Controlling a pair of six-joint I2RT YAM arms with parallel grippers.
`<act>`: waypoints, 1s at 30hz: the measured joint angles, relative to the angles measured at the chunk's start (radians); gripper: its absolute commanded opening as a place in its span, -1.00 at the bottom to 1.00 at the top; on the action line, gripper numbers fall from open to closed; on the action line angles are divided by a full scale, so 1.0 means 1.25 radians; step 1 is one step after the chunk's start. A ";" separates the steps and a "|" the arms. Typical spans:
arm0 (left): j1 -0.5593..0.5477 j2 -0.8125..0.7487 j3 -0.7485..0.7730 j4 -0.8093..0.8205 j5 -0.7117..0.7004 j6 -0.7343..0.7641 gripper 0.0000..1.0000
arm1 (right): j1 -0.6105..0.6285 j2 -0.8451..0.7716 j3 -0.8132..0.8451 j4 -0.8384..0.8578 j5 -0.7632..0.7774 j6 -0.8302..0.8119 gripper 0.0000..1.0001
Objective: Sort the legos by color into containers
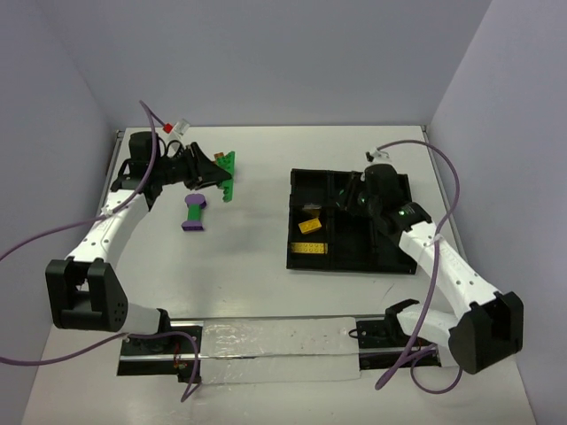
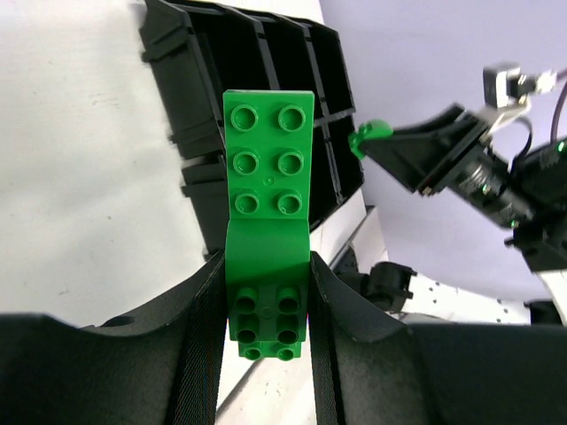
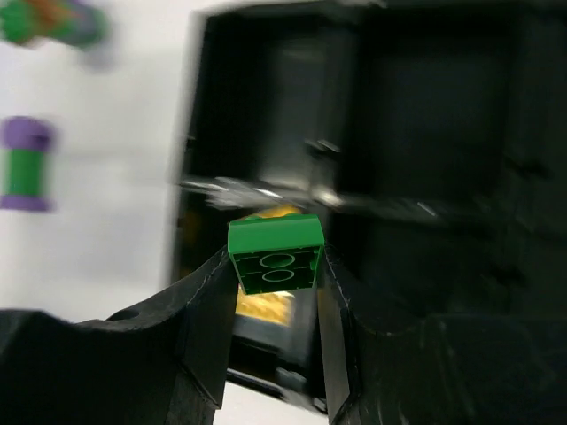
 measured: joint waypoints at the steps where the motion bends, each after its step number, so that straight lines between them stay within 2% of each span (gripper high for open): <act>1: -0.007 0.006 0.009 -0.009 -0.016 0.003 -1.00 | -0.003 -0.017 -0.022 -0.015 0.028 -0.002 -1.00; 6: -0.077 0.048 0.048 -0.056 -0.117 0.025 -1.00 | -0.021 -0.046 -0.093 -0.074 0.098 -0.004 -1.00; 8: -0.108 0.068 0.058 -0.069 -0.151 0.028 -1.00 | -0.023 -0.046 -0.116 -0.078 0.099 -0.003 -0.93; 12: -0.150 0.105 0.074 -0.093 -0.202 0.032 -0.99 | -0.024 -0.046 -0.149 -0.082 0.099 -0.001 -0.23; 13: -0.158 0.112 0.081 -0.106 -0.217 0.034 -1.00 | -0.024 -0.046 -0.152 -0.082 0.098 -0.001 -0.21; 15: -0.169 0.126 0.100 -0.126 -0.245 0.040 -1.00 | -0.024 -0.042 -0.152 -0.079 0.096 0.000 0.06; 17: -0.179 0.133 0.111 -0.132 -0.262 0.043 -1.00 | -0.024 -0.040 -0.152 -0.078 0.091 0.001 0.18; 25: -0.186 0.133 0.113 -0.146 -0.294 0.052 -1.00 | -0.024 -0.041 -0.143 -0.081 0.070 -0.002 0.19; 30: -0.186 0.132 0.112 -0.148 -0.297 0.080 -1.00 | -0.023 -0.042 -0.089 -0.091 0.050 -0.009 0.19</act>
